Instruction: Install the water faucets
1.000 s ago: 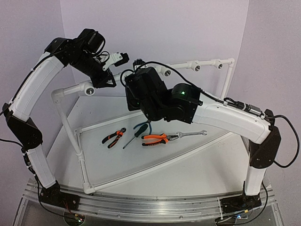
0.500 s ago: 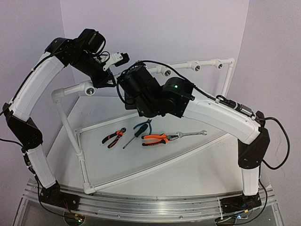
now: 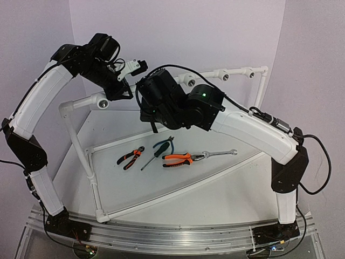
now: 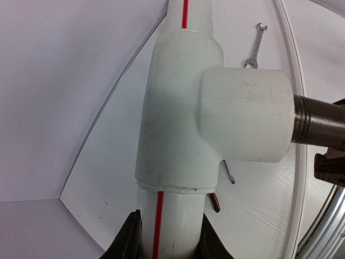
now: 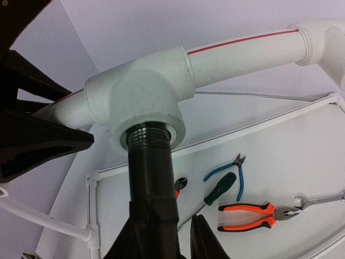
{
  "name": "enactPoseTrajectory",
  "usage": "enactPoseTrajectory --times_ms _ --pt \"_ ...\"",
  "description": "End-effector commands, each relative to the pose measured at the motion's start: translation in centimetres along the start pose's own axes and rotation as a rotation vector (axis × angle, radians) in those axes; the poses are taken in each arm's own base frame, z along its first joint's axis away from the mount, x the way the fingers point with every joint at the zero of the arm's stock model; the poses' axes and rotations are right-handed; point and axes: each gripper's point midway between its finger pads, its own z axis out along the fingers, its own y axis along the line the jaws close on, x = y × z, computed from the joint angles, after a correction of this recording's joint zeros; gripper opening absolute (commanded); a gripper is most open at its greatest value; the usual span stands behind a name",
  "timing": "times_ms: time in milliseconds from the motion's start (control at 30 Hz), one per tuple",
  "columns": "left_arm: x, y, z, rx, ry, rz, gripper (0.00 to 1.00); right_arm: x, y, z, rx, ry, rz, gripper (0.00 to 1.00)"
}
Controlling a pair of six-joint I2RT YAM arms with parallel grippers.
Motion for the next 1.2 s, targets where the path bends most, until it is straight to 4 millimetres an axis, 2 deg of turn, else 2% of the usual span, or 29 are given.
enactPoseTrajectory --times_ms 0,100,333,533,733,933,1167 --pt "0.0 -1.2 2.3 0.052 0.014 -0.417 0.0 -7.9 0.8 0.3 -0.138 -0.195 0.316 0.0" --pt "0.2 -1.4 2.4 0.056 0.018 -0.412 0.0 -8.3 1.1 0.4 -0.188 -0.187 0.369 0.0" --pt "0.5 -1.7 2.3 0.063 0.02 -0.406 0.0 -11.1 0.2 -2.1 -0.236 -0.247 0.419 0.0" --pt "0.6 -1.8 2.4 0.067 0.023 -0.401 0.0 -12.4 0.0 -3.1 -0.274 -0.255 0.446 0.0" --pt "0.8 -2.0 2.7 0.076 0.025 -0.389 0.0 -12.9 -0.9 -2.5 -0.303 -0.227 0.537 0.0" --pt "0.9 -2.1 2.7 0.075 0.028 -0.385 0.0 -13.9 -2.0 -2.9 -0.323 -0.226 0.604 0.0" --pt "1.0 -2.2 2.7 0.076 0.029 -0.38 0.0 -13.3 -3.1 -0.8 -0.354 -0.17 0.729 0.0"
